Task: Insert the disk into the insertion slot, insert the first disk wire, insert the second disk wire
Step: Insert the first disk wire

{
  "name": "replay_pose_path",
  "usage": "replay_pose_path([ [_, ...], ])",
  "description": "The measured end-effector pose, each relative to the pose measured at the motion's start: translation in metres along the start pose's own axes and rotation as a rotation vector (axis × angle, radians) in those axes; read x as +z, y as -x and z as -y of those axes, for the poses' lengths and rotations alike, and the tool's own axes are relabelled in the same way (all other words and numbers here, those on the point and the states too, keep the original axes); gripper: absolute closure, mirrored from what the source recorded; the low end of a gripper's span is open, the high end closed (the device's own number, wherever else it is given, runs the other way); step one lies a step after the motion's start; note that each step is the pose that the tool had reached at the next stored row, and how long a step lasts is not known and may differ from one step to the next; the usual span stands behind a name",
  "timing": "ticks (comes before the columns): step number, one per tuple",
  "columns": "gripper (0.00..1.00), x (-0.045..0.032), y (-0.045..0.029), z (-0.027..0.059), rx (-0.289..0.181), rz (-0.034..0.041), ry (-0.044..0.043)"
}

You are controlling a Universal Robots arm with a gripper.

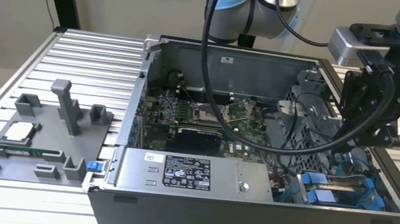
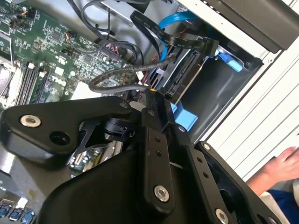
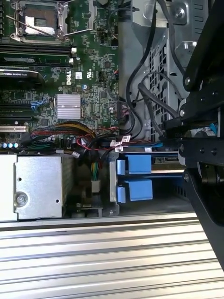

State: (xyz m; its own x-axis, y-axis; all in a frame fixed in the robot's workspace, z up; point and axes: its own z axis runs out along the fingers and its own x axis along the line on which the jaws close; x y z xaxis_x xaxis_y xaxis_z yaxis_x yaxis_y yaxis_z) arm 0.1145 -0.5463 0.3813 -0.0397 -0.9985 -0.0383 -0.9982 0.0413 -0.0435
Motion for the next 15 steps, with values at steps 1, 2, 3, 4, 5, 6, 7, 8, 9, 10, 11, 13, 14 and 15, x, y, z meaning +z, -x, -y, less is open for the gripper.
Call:
replay_pose_path([
  [1, 1.0, 0.0, -0.0001, 0.001, 0.0, -0.0001, 0.0001],
  [2, 1.0, 0.0, -0.0001, 0.0021, 0.0, -0.0001, 0.0003],
  [3, 1.0, 0.0001, -0.0002, 0.0031, 0.0, 0.0, 0.0004],
  [4, 1.0, 0.0002, -0.0002, 0.0041, 0.0, -0.0001, 0.0005],
  [5, 1.0, 0.0002, -0.0002, 0.0051, 0.0, -0.0002, 0.0007],
  [6, 1.0, 0.0003, -0.0003, 0.006, 0.0, -0.0002, 0.0008],
  [7, 1.0, 0.0003, -0.0003, 0.0068, 0.0, -0.0001, 0.0008],
  [8, 1.0, 0.0004, -0.0002, 0.0076, 0.0, -0.0001, 0.0009],
  [9, 1.0, 0.0004, -0.0002, 0.0082, 0.0, -0.0001, 0.0009],
  [10, 1.0, 0.0004, -0.0002, 0.0086, 0.0, -0.0001, 0.0009],
  [11, 1.0, 0.0005, -0.0002, 0.0087, 0.0, -0.0001, 0.0009],
  [13, 1.0, 0.0005, -0.0003, 0.0088, 0.0, -0.0001, 0.0009],
  [14, 1.0, 0.0005, -0.0002, 0.0089, 0.0, -0.0001, 0.0009],
  [15, 1.0, 0.0004, -0.0002, 0.0091, 0.0, -0.0002, 0.0009],
])
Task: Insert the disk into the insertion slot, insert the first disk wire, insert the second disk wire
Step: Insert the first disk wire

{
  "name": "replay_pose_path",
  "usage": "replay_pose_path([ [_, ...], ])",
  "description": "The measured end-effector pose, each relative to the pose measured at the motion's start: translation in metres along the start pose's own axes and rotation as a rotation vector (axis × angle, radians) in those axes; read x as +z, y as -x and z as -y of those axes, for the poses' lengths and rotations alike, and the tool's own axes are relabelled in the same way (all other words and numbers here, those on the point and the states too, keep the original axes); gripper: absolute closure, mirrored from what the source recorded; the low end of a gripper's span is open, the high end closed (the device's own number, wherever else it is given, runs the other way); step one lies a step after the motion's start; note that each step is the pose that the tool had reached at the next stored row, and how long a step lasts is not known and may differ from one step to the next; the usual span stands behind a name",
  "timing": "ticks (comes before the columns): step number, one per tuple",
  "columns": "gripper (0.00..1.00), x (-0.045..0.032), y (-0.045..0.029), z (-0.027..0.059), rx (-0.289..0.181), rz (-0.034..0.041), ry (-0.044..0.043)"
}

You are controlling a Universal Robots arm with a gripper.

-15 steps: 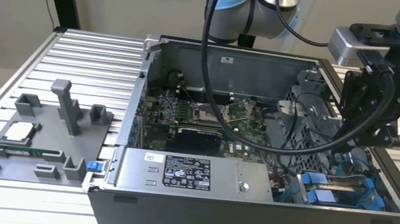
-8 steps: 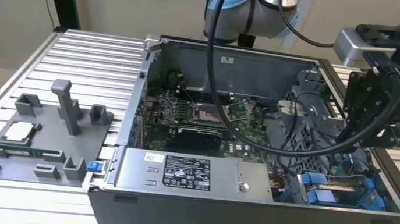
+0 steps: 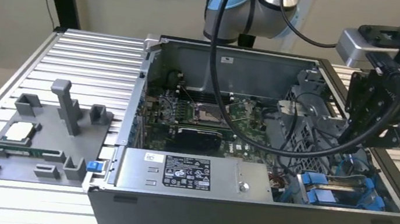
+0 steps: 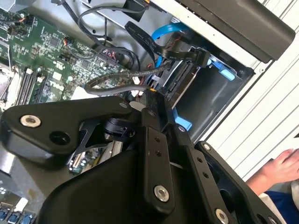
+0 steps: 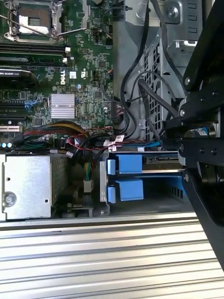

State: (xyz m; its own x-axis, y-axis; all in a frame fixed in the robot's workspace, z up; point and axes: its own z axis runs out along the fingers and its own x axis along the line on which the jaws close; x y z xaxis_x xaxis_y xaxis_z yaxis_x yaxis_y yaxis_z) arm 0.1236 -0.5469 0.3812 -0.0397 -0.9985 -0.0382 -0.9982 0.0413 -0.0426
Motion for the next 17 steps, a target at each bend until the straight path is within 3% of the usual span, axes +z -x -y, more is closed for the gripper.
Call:
replay_pose_path([
  [11, 1.0, 0.0002, -0.0041, 0.0014, 0.0, 0.0001, 0.0],
  [17, 1.0, 0.0007, -0.0119, 0.0036, 0.0, -0.0001, 0.0009],
])
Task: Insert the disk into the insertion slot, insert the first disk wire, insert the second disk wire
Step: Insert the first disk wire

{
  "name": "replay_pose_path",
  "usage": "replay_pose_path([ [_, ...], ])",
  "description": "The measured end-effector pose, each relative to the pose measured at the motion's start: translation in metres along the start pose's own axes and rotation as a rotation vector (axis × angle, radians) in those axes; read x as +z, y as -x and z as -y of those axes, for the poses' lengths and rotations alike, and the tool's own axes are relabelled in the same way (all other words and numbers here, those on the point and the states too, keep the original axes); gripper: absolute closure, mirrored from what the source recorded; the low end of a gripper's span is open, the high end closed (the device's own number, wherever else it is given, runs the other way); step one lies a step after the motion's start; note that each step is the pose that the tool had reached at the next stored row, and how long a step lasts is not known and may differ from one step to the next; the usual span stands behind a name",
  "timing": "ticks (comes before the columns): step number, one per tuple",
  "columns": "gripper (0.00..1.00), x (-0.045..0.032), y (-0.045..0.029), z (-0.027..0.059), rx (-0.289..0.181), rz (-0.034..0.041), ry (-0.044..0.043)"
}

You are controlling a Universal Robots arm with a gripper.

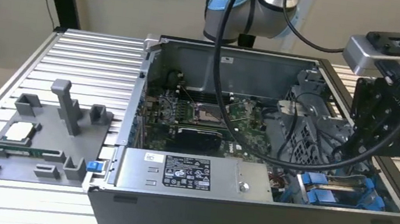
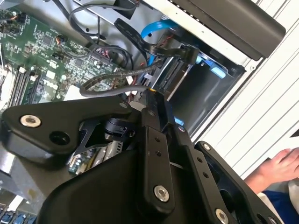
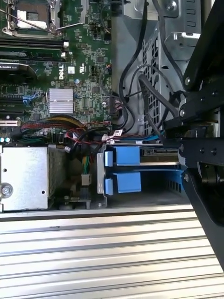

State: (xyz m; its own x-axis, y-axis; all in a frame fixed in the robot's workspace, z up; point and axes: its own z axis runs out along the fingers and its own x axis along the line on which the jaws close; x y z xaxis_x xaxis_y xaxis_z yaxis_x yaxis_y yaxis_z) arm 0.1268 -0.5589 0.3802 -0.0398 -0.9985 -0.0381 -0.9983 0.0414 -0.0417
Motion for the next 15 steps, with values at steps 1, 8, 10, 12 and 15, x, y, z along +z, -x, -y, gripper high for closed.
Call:
replay_pose_path([
  [1, 1.0, 0.0001, -0.0015, 0.0003, 0.0, 0.0001, 0.0002],
  [8, 1.0, 0.0004, -0.0125, 0.0024, 0.0, -0.0001, 0.0014],
  [10, 1.0, 0.0005, -0.0155, 0.0029, 0.0, 0.0, 0.0016],
  [12, 1.0, 0.0005, -0.0165, 0.0031, 0.0, 0.0, 0.0016],
  [15, 1.0, 0.0005, -0.0166, 0.0031, 0.0, 0.0, 0.0016],
])
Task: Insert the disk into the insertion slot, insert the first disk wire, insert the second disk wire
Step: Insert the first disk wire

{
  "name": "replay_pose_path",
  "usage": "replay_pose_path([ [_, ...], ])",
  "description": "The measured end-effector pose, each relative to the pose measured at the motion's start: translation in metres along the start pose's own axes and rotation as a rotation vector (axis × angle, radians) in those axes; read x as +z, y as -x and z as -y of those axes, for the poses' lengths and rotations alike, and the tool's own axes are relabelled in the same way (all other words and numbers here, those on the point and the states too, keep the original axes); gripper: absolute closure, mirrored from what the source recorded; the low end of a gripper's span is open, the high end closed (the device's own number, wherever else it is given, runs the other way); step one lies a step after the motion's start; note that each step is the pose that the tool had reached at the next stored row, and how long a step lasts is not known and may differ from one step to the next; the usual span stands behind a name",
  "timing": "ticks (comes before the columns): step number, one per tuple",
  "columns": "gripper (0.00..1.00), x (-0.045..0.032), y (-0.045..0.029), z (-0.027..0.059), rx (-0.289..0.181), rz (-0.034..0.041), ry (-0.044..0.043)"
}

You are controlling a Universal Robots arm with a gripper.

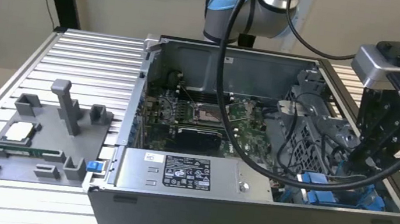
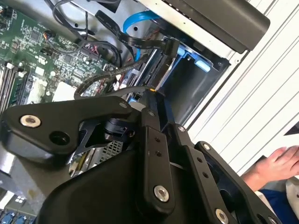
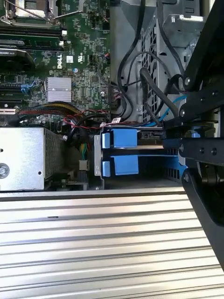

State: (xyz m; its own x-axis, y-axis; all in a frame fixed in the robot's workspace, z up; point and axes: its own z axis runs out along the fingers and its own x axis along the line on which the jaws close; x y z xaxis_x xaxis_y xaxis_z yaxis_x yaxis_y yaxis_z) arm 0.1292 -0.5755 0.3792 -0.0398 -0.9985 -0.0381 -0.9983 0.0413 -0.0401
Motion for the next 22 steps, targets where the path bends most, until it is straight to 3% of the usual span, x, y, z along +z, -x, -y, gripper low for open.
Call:
replay_pose_path([
  [7, 1.0, 0.0001, -0.0003, 0.0, 0.0, 0.0003, 0.0],
  [14, 1.0, 0.0042, -0.0014, 0.0018, 0.003, 0.0359, 0.0023],
  [22, 1.0, 0.0113, -0.0027, 0.0105, 0.005, 0.0571, 0.0121],
])
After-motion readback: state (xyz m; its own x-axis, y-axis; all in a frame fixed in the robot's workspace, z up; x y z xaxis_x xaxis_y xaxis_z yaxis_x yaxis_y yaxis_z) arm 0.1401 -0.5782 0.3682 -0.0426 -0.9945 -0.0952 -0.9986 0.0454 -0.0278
